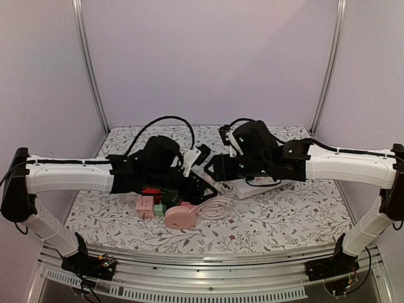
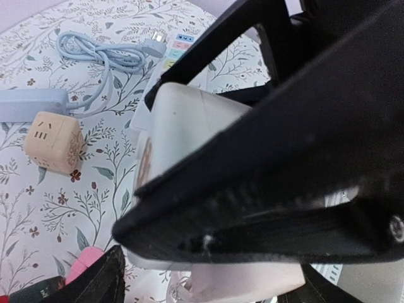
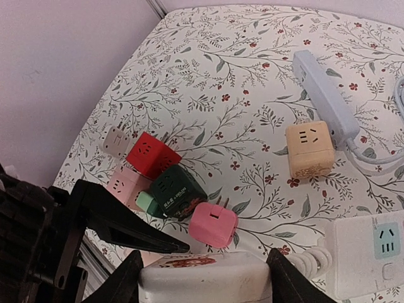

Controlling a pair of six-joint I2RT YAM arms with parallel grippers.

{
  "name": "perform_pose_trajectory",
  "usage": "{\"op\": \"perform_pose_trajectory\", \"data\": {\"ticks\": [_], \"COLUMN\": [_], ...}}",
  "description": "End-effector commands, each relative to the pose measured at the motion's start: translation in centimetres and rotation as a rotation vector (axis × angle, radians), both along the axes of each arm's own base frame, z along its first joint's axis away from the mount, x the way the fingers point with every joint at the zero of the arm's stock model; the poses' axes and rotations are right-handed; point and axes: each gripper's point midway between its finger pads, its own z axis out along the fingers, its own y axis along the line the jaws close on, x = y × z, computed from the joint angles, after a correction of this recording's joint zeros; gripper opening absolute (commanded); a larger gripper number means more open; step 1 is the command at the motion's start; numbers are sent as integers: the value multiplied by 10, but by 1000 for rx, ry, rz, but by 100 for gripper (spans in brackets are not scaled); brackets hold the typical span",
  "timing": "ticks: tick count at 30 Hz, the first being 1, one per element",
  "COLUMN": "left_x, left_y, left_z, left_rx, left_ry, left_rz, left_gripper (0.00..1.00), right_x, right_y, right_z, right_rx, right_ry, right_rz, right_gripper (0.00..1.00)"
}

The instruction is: Pull the plug off the socket

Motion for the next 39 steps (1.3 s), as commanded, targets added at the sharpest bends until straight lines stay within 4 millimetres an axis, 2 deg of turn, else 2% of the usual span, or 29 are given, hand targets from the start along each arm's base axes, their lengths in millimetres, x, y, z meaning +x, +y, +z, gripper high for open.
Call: {"op": "perform_pose_trajectory", "data": {"ticks": [1,5,7,17,23,26,31,36,39], "left_x": [-6,-4,-3,0,2,1,1,3,4], "left_y": [9,14,13,2,-2,-6,-7,-6,-6], "left_z": [17,29,32,31,34,32,27,16,14], "left_rx": [-33,-59,-66,-57,-64,-71,-61,-30,-22], "left_ry": [-48,-65,-68,-60,-67,-57,-44,-36,-38], "left_rz": [6,23,23,-2,-3,-18,-13,4,13], "left_gripper": [79,54,49,54,54,49,46,52,47], "right_x": [5,5,5,2,1,0,1,3,2], "right_y": [18,20,22,27,28,28,24,23,24], "right_z": [44,43,41,36,34,34,37,37,37], "right_rx": [134,134,135,130,128,125,124,125,124], "right_ry": [-62,-55,-51,-35,-30,-33,-43,-47,-45], "right_rz": [12,18,24,44,61,64,53,41,43], "right_gripper": [27,27,27,27,27,27,27,27,27]}}
